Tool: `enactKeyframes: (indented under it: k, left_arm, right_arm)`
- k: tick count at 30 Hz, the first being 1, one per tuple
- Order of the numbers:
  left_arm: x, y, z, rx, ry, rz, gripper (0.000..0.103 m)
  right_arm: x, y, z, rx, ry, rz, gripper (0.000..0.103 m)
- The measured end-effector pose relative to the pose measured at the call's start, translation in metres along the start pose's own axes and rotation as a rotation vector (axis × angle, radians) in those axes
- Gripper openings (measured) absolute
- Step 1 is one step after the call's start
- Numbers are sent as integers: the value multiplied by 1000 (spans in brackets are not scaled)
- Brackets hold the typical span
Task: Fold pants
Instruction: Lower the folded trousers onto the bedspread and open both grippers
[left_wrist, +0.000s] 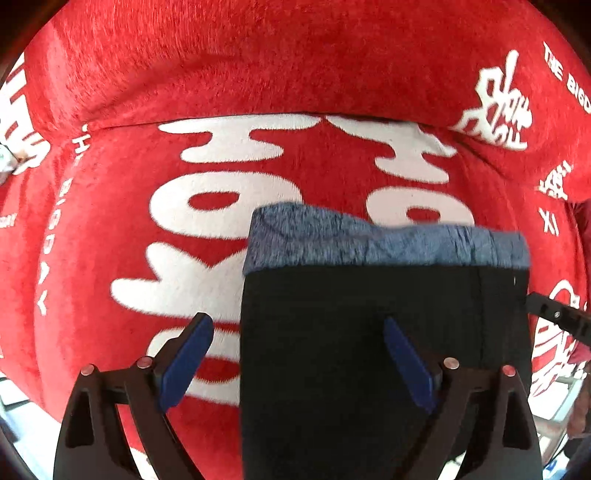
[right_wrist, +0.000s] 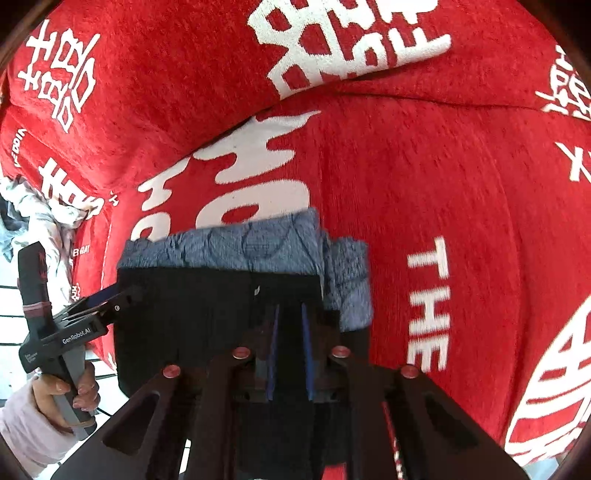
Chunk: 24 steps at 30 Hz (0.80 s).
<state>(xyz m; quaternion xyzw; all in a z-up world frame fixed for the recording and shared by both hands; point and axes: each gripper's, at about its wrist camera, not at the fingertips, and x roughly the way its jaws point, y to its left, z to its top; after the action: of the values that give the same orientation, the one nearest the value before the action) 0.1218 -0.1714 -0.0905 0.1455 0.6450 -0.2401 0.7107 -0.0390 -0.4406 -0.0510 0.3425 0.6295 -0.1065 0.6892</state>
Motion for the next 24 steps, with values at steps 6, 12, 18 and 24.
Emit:
enactKeyframes:
  k: [6,12,18,24]
  left_arm:
    - [-28,-11,-33,49,16,42,101]
    - [-16,-22,-63,58,122,39,103]
    - [-20,-27,-71,71,115,44,103]
    - [-29,-25,-67,80,93,72,103]
  right_arm:
    - [-10,14,-33,7,35,-17,15]
    - [-5,23,-57,38,72,-38,27]
    - [0,31,-59,22,84,-129,83]
    - [1,31,-63,17,120,-228,84]
